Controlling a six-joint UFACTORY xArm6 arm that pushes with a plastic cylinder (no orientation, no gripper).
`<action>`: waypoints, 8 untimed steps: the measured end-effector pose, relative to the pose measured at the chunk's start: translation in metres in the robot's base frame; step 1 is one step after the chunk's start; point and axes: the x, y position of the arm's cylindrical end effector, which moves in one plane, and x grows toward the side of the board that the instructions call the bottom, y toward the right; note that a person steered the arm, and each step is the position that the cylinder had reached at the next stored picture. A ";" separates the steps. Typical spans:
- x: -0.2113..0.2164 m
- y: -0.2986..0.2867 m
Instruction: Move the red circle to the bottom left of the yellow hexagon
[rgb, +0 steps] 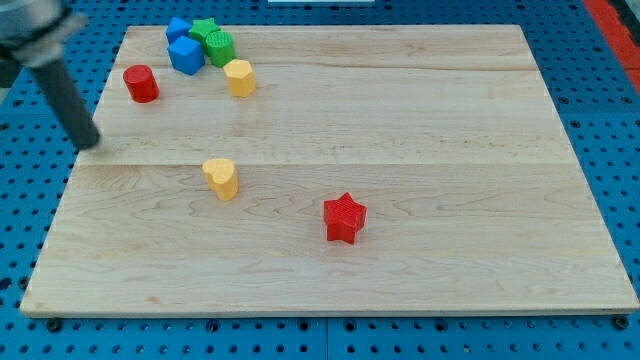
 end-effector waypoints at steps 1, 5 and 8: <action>-0.049 0.003; -0.062 0.081; -0.085 0.093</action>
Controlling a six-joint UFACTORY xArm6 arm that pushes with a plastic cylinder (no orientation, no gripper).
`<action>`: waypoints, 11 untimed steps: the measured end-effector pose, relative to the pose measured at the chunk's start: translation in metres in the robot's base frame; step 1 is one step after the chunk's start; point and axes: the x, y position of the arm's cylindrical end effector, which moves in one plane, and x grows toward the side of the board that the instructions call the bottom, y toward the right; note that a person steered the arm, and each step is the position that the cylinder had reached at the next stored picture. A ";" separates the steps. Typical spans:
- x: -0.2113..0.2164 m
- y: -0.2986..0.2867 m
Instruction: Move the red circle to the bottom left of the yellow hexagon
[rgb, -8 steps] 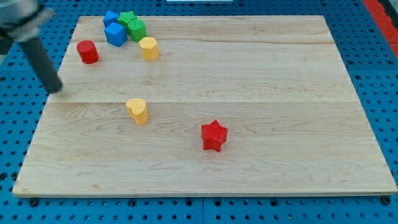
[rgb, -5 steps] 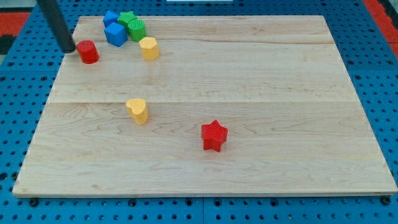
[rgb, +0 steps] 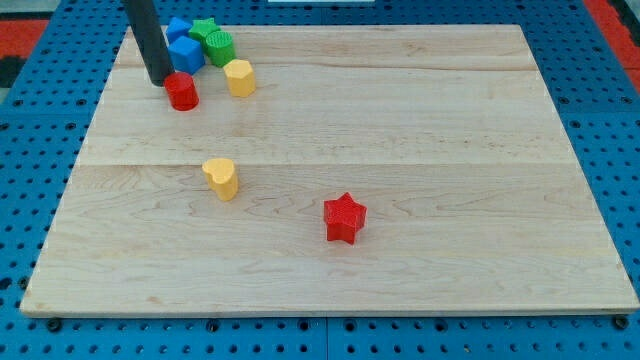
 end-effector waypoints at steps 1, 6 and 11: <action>0.028 -0.002; 0.029 0.047; 0.010 -0.040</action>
